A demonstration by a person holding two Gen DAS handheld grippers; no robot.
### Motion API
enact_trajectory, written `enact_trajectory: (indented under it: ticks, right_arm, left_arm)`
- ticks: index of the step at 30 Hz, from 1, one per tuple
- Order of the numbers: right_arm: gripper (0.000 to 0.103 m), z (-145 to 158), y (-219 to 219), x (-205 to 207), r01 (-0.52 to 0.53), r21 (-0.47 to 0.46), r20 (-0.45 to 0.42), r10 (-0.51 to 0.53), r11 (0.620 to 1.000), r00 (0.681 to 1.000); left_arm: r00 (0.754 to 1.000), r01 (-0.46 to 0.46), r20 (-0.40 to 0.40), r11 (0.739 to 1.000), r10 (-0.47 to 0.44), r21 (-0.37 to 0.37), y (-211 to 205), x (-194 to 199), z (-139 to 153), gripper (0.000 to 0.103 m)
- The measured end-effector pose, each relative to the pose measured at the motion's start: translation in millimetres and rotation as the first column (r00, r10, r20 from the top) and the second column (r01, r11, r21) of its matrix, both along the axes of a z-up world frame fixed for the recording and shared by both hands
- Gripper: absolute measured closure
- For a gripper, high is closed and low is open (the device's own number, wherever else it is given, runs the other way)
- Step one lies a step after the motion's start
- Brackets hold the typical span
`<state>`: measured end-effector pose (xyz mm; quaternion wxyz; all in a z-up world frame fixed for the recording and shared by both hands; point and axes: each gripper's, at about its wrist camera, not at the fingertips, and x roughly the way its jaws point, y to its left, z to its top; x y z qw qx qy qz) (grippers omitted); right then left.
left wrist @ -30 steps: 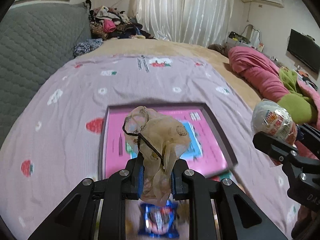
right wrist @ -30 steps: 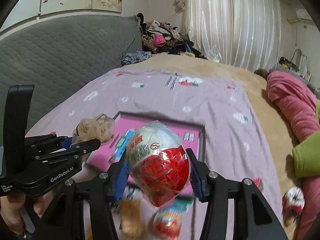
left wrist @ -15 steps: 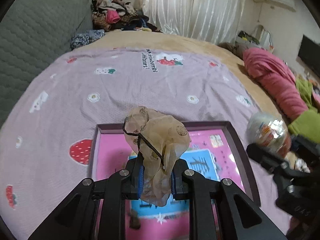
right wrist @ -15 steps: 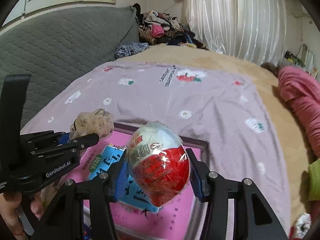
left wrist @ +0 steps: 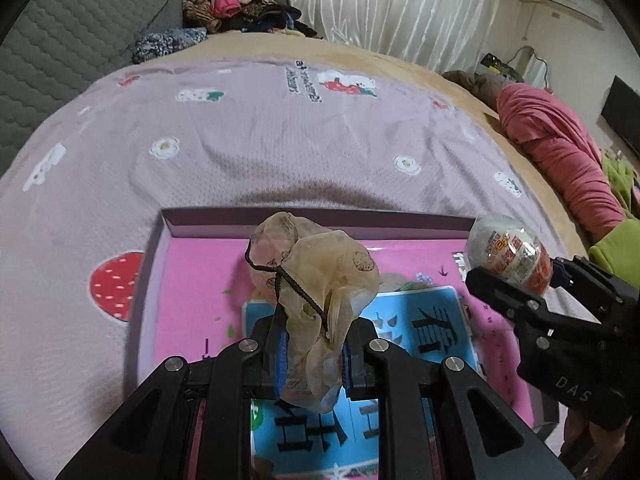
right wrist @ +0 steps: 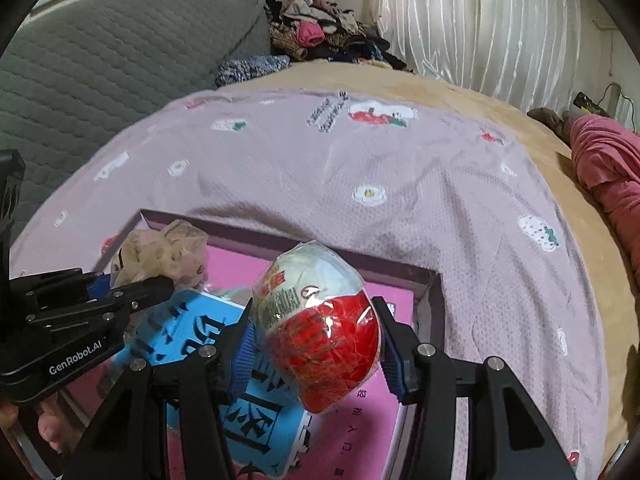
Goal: Organize objects
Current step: 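Carry puff and egg candy over the tray and open both tools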
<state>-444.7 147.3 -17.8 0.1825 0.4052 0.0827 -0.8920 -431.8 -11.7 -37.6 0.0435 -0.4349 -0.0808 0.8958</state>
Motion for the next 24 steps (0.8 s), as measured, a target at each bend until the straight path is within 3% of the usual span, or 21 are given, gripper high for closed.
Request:
enact_trajectory:
  ticks: [6,11,16,17,20,24]
  right_arm:
    - [0.05,-24.7,1.3,-17.0,0.03,0.017,0.056,-0.031,0.999,0.998]
    - [0.05,-31.5,2.3,-19.5,0.042,0.035,0.082,-0.044,0.999,0.996]
    - [0.049,-36.5,2.6,-20.3,0.054,0.042,0.103,-0.058,0.998,0.993]
    - [0.048,-36.0,2.7,-19.6,0.056,0.039,0.101,-0.06,0.998,0.993]
    - [0.032,-32.9,5.1,-17.6,0.07,0.029,0.089,-0.072,0.997,0.993]
    - [0.024,-21.1,8.2,-12.4,0.08,0.007,0.035,-0.08,0.997,0.996]
  left_arm:
    - [1.0,-0.015,0.027,1.0,0.014,0.022,-7.8,-12.3,-16.9,0.08]
    - [0.999,-0.024,0.03,0.999,0.023,0.022,-8.4,-13.1,-19.7,0.068]
    - [0.999,-0.026,0.027,1.0,0.025,0.017,-5.0,-13.4,-20.1,0.062]
    - [0.999,-0.025,0.027,0.999,0.024,0.02,-5.8,-13.0,-19.8,0.056]
    - [0.999,-0.036,0.022,0.999,0.035,0.018,-6.4,-12.6,-18.6,0.04]
    - [0.999,-0.045,0.003,0.999,0.045,0.017,-8.4,-10.1,-13.4,0.038]
